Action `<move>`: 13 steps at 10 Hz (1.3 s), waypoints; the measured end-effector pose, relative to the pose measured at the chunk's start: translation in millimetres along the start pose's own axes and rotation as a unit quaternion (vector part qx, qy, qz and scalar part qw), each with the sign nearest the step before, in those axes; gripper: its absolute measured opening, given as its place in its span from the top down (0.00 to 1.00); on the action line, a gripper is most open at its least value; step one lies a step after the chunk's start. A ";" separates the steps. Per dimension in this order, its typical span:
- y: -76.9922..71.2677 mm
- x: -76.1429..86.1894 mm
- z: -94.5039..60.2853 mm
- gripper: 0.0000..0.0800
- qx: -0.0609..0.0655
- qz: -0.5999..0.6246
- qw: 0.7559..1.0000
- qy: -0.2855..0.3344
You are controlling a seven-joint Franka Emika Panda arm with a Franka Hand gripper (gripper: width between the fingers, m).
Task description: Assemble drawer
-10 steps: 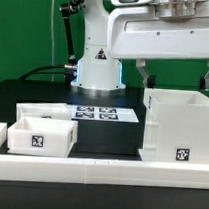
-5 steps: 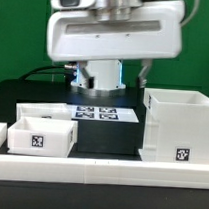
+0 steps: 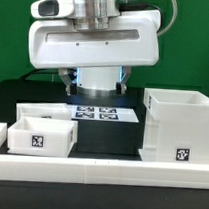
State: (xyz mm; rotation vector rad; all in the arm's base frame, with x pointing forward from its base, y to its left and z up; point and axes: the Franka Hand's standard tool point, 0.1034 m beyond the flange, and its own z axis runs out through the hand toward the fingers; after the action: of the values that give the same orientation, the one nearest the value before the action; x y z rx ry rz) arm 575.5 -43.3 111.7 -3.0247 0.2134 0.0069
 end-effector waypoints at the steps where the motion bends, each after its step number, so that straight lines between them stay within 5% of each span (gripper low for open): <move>1: 3.8 -1.2 2.0 0.19 -0.003 -0.011 1.000 -0.003; 3: 27.9 -6.6 15.3 0.19 -0.025 -0.027 0.999 -0.017; 5: 38.8 -11.3 31.0 0.19 -0.034 -0.028 0.999 -0.010; 8: 59.9 -16.5 53.4 0.19 -0.034 -0.036 0.999 0.000; 13: 62.8 -23.9 61.3 0.19 -0.039 -0.040 0.998 0.004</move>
Offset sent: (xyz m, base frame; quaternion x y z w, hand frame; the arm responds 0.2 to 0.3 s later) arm -0.0143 -0.0328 -0.0218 -0.0661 0.0083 -0.0432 0.9968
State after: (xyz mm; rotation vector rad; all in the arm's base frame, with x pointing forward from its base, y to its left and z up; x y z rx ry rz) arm 543.3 -95.1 44.2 -3.1081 0.0933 -0.0030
